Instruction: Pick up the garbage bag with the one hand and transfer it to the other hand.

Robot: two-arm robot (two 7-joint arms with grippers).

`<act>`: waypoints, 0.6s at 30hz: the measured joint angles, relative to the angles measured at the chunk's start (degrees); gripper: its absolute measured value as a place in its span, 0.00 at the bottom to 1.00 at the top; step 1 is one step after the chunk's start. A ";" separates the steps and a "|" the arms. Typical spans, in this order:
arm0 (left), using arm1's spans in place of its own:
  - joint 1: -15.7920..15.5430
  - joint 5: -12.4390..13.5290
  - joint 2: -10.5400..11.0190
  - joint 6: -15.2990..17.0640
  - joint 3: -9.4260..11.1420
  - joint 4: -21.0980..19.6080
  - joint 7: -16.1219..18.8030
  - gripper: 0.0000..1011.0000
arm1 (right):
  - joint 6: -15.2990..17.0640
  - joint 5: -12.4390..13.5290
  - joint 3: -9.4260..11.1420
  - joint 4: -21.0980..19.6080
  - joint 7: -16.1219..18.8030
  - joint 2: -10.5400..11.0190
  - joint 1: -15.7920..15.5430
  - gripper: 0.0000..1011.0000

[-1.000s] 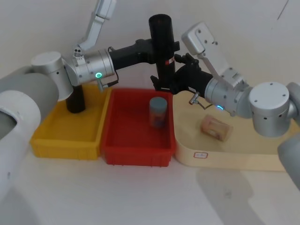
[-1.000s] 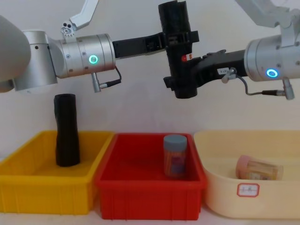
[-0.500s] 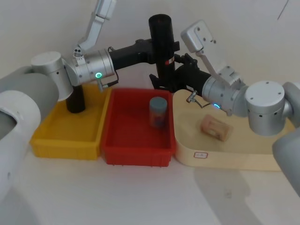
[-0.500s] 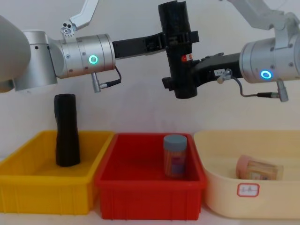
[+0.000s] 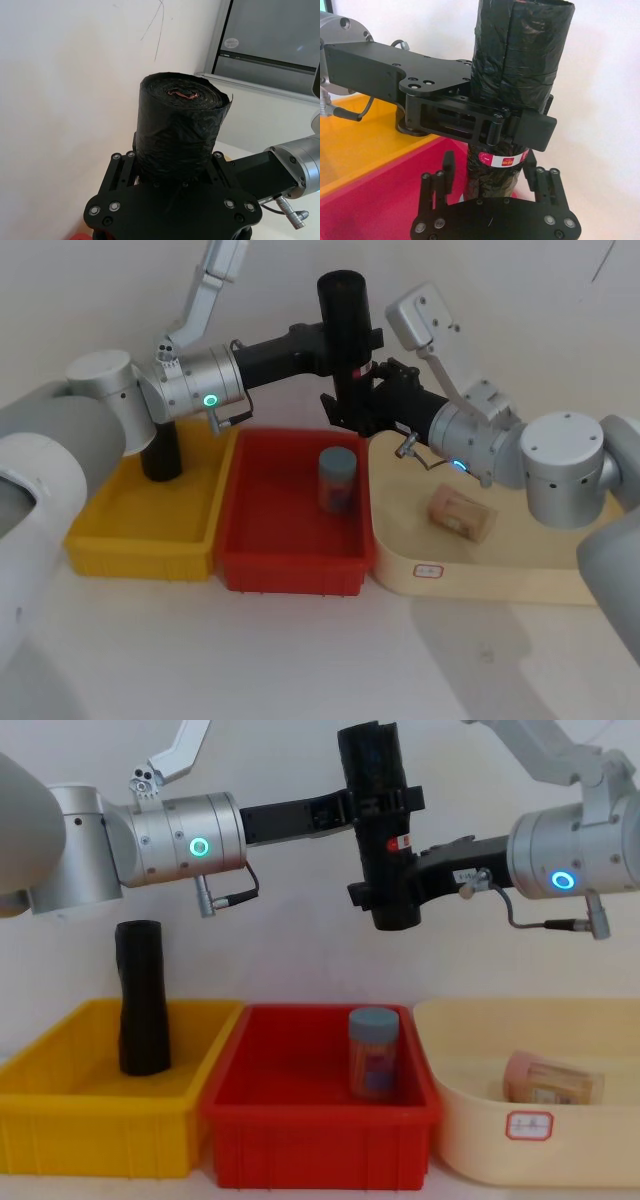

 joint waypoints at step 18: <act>0.00 0.00 0.00 0.00 0.00 0.00 0.00 0.48 | 0.01 0.12 0.13 0.27 0.05 -0.20 0.08 0.50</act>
